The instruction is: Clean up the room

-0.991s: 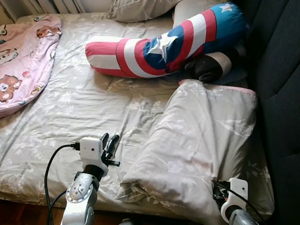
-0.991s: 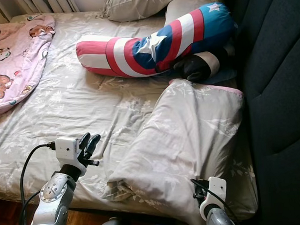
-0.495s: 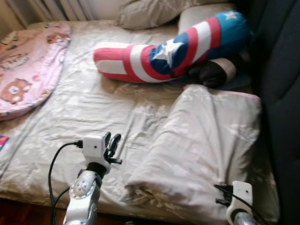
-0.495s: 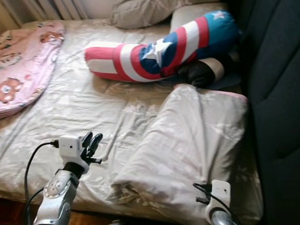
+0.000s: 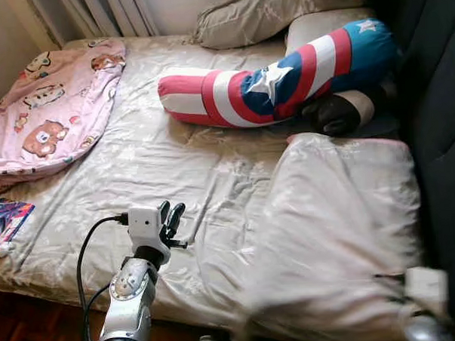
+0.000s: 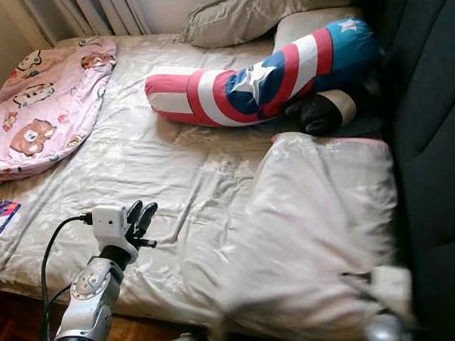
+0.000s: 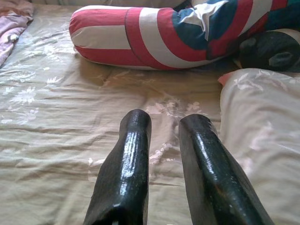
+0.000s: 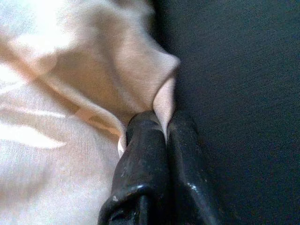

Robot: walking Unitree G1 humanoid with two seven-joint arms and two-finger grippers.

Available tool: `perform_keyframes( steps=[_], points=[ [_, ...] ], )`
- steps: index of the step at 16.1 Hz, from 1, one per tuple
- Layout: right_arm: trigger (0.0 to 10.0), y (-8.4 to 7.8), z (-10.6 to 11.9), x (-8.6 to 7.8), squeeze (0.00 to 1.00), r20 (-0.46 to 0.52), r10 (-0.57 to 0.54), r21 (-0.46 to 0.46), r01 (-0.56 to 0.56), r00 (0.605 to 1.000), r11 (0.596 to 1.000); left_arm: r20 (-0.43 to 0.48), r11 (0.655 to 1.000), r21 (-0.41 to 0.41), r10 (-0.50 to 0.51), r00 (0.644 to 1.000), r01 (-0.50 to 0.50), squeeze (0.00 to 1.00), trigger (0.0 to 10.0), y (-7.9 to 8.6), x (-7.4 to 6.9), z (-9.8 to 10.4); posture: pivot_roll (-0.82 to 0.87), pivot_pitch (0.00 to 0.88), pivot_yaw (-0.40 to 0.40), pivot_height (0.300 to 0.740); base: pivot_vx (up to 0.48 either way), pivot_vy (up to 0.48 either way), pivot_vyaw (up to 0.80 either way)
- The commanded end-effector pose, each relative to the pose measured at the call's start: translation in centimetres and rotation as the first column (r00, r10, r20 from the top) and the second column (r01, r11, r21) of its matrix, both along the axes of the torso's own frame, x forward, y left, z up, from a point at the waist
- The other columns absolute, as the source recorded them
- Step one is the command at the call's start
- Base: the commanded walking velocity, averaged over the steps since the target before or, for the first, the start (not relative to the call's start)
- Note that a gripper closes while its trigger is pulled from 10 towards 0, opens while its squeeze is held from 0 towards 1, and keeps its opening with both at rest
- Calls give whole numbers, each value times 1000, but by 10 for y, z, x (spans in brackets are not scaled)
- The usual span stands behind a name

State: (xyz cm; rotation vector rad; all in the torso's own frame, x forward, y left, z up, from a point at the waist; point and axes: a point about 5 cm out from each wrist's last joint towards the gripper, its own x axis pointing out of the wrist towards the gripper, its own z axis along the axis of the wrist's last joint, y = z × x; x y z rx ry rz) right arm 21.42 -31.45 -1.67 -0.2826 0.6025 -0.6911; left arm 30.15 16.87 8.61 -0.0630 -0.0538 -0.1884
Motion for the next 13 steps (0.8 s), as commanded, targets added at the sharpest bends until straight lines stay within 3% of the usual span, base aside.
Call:
perform_keyframes(
  steps=[1, 3, 5, 6, 8, 9, 10, 12, 13],
  points=[
    [0, -23, 23, 5, 0, 84, -58, -137, 69, 995, 988, -14, 1000, -1, 19, 1000, -19, 0, 10000, 4, -2, -5, 19, 140, 64, 697, 0, 0, 0],
    [0, -28, 29, 7, 0, 101, -69, -163, 85, 992, 983, -14, 1000, -2, 21, 1000, -21, 0, 10000, 5, -1, -5, 16, 140, 64, 697, 0, 0, 0],
    [0, -20, 27, 14, 0, 63, -18, -173, 29, 998, 984, -17, 1000, -3, 21, 1000, -21, 0, 10000, 5, -1, -6, 19, 142, 64, 697, 0, 0, 0],
    [10000, -6, 22, 19, 0, 60, 21, -136, -13, 998, 991, -22, 1000, -4, 18, 1000, -18, 0, 10000, 5, -1, -8, 19, 144, 64, 697, 0, 0, 0],
    [10000, 5, 18, 23, 0, 69, 57, -107, -49, 996, 993, -25, 1000, -3, 17, 1000, -17, 0, 10000, 5, -2, -9, 21, 144, 64, 697, 0, 0, 0],
    [10000, 9, 17, 23, 604, 80, 62, -99, -54, 995, 994, -25, 1000, -4, 16, 1000, -17, 0, 10000, 5, -2, -9, 22, 144, 64, 697, 0, 0, 0],
    [10000, 11, 16, 23, 1000, 82, 60, -93, -52, 995, 994, -25, 1000, -4, 16, 1000, -16, 0, 10000, 4, -2, -9, 23, 144, 64, 697, 0, 0, 0],
    [10000, 14, 22, 28, 1000, 91, 118, -165, -102, 989, 981, -26, 1000, -8, 16, 1000, -16, 0, 10000, 3, -2, -10, 20, 139, 62, 697, 0, 0, 0],
    [10000, 16, 25, 32, 753, 131, 131, -153, -111, 983, 982, -32, 1000, -11, 15, 999, -16, 0, 10000, 2, -2, -12, 17, 139, 62, 697, 0, 0, 0]
  ],
)
